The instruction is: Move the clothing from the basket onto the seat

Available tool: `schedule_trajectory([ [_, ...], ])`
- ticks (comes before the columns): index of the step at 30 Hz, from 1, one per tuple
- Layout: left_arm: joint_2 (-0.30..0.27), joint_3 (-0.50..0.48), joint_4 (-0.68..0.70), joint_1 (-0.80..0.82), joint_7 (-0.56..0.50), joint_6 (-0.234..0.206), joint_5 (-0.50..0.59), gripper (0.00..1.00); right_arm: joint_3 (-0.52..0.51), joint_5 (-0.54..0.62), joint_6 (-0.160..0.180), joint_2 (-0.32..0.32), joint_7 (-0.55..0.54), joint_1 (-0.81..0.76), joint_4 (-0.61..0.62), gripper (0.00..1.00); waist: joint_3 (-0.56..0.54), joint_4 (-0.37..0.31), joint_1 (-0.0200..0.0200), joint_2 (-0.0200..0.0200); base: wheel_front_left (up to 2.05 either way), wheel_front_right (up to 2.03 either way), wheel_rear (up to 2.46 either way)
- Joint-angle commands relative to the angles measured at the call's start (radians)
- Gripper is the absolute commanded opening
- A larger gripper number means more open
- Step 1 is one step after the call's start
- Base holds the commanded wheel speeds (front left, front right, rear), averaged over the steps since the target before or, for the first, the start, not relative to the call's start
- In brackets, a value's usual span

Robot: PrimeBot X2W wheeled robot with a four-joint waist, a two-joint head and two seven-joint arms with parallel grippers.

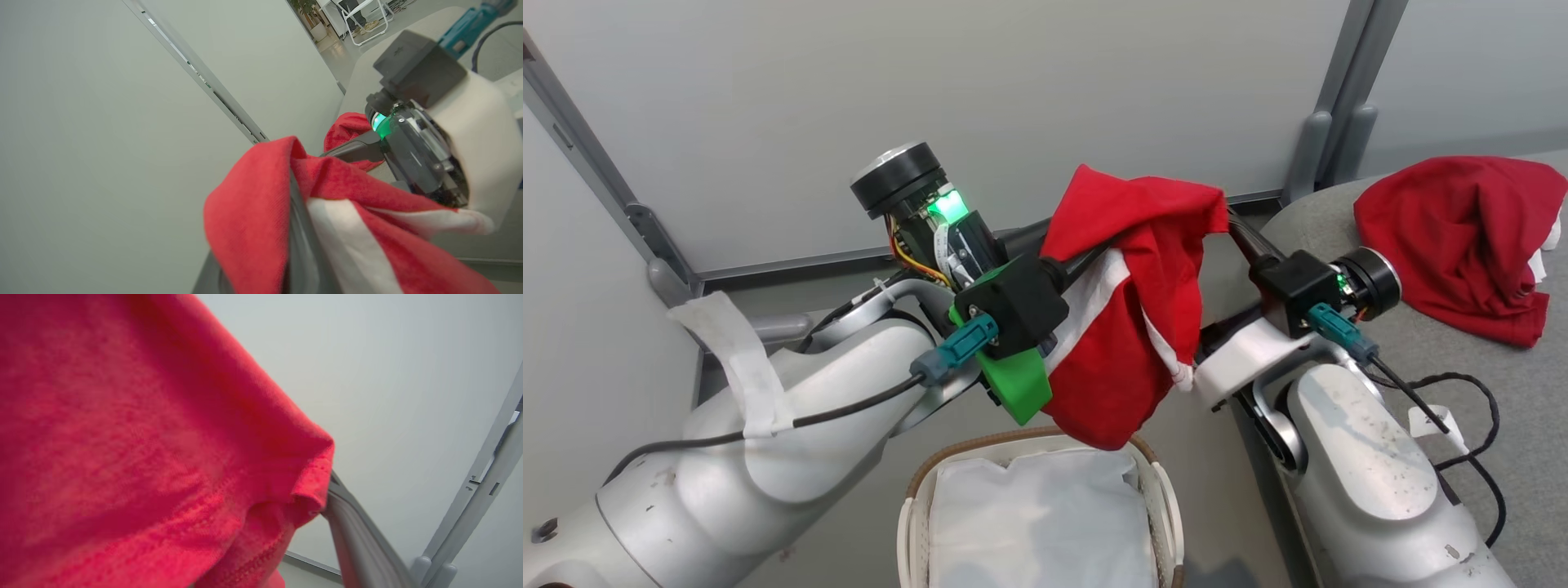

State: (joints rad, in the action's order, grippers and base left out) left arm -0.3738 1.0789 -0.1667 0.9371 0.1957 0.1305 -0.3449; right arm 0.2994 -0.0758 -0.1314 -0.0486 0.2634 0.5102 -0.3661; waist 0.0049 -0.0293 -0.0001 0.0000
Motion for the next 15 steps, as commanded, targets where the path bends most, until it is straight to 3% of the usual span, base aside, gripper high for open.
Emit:
schedule_trajectory([
  [1, -0.004, 0.0, -0.001, -0.021, 0.001, -0.004, -0.01, 0.0, 0.016, 0.001, 0.001, -0.004, 0.002, 0.017, -0.014, 1.0, 0.001, 0.0, 0.0001, 0.0, 0.0, 0.0, 0.0],
  [2, -0.005, 0.0, -0.004, -0.022, 0.001, -0.005, -0.013, 0.0, 0.029, -0.001, 0.001, -0.004, 0.002, 0.024, -0.026, 0.87, 0.002, -0.001, 0.0001, 0.0, 0.0, 0.0, 0.0],
  [3, -0.006, -0.001, -0.009, -0.024, 0.002, -0.007, -0.017, 0.0, 0.048, 0.002, 0.001, -0.003, 0.002, 0.034, -0.04, 0.4, 0.003, -0.001, 0.0001, 0.0, 0.0, 0.0, 0.0],
  [4, -0.007, -0.004, -0.013, -0.026, 0.003, -0.007, -0.023, 0.0, 0.06, 0.005, 0.001, -0.003, 0.002, 0.042, -0.049, 0.17, 0.004, -0.001, 0.0001, 0.0, 0.0, 0.0, 0.0],
  [5, -0.009, -0.006, -0.018, -0.03, 0.005, -0.009, -0.028, 0.0, 0.072, 0.004, 0.001, -0.003, 0.002, 0.05, -0.058, 0.0, 0.006, -0.002, 0.0001, 0.0, 0.0, 0.0, 0.0],
  [15, -0.032, -0.041, -0.063, -0.082, 0.027, -0.038, -0.087, 0.0, 0.048, 0.007, 0.001, -0.004, 0.002, 0.057, -0.052, 0.0, 0.025, -0.011, 0.0001, 0.0, 0.0, 0.0, 0.0],
])
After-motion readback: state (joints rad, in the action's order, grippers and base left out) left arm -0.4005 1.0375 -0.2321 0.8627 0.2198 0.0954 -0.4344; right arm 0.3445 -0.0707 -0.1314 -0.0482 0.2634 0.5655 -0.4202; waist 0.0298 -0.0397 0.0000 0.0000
